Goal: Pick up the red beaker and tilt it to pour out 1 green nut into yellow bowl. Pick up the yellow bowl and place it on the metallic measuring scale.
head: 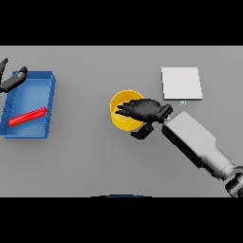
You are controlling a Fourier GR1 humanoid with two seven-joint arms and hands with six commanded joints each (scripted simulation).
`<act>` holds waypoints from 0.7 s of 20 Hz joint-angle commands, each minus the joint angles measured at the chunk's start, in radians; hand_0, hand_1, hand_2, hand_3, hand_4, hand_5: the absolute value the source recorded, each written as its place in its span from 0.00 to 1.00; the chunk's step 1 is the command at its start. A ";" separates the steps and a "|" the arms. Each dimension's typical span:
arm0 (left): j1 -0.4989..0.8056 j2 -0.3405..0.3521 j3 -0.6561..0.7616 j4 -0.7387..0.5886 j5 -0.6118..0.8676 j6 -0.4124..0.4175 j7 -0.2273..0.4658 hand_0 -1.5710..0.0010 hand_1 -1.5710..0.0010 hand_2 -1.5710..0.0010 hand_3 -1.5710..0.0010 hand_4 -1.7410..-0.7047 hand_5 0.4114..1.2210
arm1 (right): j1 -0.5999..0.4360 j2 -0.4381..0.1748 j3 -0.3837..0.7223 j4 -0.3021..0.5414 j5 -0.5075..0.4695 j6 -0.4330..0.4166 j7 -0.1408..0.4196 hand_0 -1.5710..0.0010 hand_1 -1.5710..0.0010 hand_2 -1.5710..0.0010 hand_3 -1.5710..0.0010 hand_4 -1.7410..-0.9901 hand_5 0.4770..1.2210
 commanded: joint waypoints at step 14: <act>-0.019 -0.010 -0.009 0.015 -0.010 -0.002 -0.009 1.00 1.00 1.00 1.00 0.92 0.37 | -0.010 -0.013 0.009 -0.022 -0.030 0.038 -0.014 0.10 0.10 0.16 0.28 0.07 0.95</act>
